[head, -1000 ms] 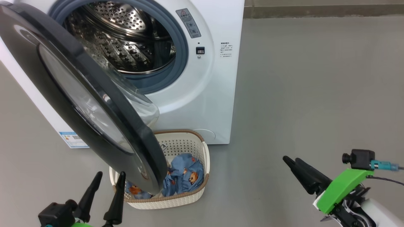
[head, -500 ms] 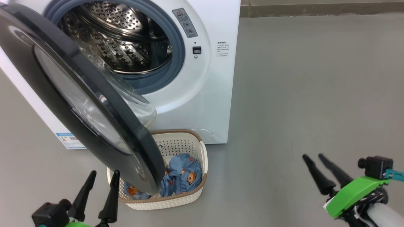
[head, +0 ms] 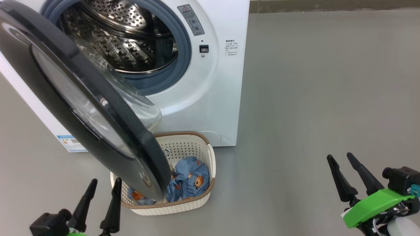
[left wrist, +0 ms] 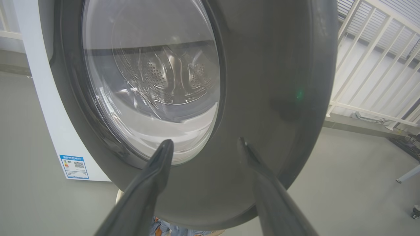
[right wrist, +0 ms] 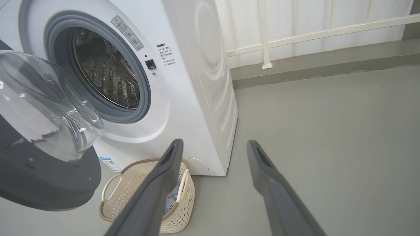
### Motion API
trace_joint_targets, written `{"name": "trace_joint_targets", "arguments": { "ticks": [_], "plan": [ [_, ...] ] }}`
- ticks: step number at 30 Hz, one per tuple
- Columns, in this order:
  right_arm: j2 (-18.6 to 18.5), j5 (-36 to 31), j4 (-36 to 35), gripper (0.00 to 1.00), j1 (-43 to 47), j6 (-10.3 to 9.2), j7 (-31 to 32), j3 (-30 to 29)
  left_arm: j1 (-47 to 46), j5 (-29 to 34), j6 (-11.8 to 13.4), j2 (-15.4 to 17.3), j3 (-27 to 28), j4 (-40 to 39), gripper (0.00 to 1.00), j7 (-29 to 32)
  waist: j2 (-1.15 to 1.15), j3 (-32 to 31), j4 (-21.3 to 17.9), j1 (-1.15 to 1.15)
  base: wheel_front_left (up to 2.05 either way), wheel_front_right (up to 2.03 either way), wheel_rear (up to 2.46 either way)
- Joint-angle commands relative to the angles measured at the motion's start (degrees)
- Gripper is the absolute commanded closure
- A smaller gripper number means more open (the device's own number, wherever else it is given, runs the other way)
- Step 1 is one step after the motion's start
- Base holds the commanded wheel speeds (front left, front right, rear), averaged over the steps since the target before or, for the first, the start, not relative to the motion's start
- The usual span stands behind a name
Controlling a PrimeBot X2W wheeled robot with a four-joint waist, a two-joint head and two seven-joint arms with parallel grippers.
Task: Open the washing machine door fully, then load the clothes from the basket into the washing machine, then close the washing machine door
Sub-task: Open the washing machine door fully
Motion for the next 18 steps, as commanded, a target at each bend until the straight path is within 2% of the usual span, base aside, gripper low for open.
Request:
{"name": "trace_joint_targets", "arguments": {
  "ticks": [1,16,17,18],
  "plan": [
    [-0.41,-1.27,-1.7,0.0,1.12,0.09,-0.73,0.11,-1.83,0.68,-0.09,0.72,2.39,-1.48,0.0,-0.37,0.0,0.05,0.1,0.0,0.0,0.0,0.0],
    [1.63,-3.99,-1.9,0.0,3.9,0.09,-0.73,-1.25,-1.95,0.81,-0.09,0.02,3.23,-1.03,0.0,-0.37,0.0,0.03,0.52,0.0,0.0,0.0,0.0],
    [1.66,-4.05,-1.94,0.0,3.91,0.09,-0.73,-1.33,-2.05,0.85,-0.09,0.0,3.3,-0.98,0.04,-0.37,0.0,0.0,0.59,0.0,0.0,0.0,0.0],
    [1.66,-4.05,-1.94,0.0,3.91,0.09,-0.73,-1.33,-2.05,0.85,-0.09,0.0,3.3,-0.98,0.04,-0.37,0.0,0.0,0.59,0.0,0.0,0.0,0.0]
  ]
}}
